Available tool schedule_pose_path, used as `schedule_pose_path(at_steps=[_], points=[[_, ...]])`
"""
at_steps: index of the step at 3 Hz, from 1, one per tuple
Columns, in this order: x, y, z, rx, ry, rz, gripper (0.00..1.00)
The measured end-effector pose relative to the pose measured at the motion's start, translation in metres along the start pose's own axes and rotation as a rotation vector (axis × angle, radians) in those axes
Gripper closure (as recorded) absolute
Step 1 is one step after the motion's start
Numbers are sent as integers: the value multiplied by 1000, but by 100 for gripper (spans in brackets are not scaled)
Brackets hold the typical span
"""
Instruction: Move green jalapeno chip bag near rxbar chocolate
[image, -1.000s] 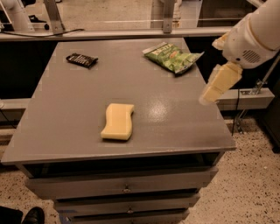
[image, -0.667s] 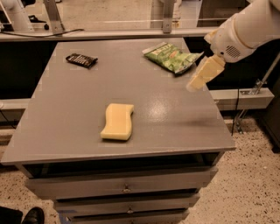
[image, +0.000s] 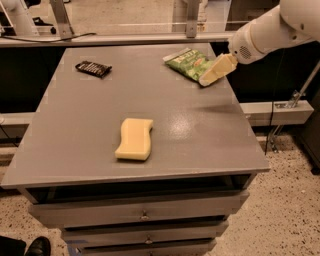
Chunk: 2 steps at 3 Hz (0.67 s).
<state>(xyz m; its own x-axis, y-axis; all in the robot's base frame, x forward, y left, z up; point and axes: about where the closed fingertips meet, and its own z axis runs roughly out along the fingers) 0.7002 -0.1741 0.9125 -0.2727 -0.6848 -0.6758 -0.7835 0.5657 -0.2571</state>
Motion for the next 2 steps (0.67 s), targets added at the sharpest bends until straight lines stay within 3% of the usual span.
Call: schedule_pose_path(at_steps=[1,2], points=[[6,-26,35,11,-39,107,0],[11,-40,61,17,-61,163,0]])
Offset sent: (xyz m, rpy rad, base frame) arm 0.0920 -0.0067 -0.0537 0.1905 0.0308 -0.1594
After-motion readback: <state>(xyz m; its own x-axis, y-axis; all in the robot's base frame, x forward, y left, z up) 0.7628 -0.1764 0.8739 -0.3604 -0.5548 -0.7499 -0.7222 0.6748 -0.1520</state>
